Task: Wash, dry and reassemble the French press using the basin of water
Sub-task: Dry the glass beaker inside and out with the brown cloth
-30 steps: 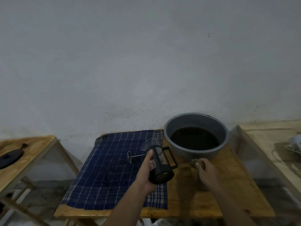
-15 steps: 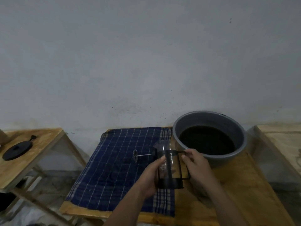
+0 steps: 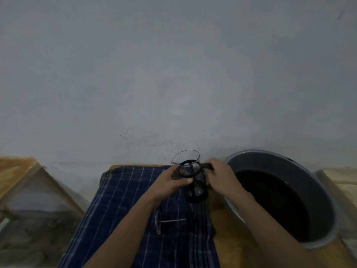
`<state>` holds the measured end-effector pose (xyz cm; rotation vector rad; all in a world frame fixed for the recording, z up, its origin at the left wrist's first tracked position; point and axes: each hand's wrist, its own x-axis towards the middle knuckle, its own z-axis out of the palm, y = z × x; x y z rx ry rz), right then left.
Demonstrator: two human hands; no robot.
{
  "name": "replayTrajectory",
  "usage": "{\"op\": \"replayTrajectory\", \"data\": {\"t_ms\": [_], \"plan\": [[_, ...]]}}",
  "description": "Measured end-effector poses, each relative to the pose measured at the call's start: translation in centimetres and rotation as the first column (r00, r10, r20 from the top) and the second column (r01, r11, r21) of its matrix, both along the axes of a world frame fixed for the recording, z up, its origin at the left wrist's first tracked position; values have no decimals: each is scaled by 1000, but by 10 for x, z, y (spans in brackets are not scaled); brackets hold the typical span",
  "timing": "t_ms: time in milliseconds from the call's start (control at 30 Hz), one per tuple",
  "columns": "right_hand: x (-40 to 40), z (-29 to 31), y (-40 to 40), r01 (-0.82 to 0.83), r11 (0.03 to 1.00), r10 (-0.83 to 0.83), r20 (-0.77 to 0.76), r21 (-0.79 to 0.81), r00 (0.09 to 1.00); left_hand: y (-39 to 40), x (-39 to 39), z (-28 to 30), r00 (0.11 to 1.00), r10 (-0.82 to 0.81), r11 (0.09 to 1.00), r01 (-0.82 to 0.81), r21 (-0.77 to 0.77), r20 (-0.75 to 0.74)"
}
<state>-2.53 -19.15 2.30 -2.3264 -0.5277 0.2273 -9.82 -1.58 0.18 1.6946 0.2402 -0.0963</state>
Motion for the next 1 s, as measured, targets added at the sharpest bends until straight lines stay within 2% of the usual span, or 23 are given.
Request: {"op": "replayTrajectory", "data": {"t_ms": [200,533,667,800,900,1000], "plan": [[59,-29,43,12,987,-25,-82,-163,996,33,70,-43,999,22,997,-19,75,-46],[85,-64,61,93,966,-137,-174,-240,975,36,111,-79,990,-41,987,61,150,-134],[77,-59,58,145,973,-174,-160,-178,972,32,112,-78,983,-30,984,61,168,-180],[53,-39,41,161,986,-164,-132,-33,978,33,100,-70,969,98,974,-48,220,-225],[21,-30,25,101,992,-91,-128,73,988,30,76,-59,977,130,939,-66,338,-170],[-13,-41,15,19,999,-15,-107,44,994,23,46,-53,984,94,882,-11,471,-153]]}}
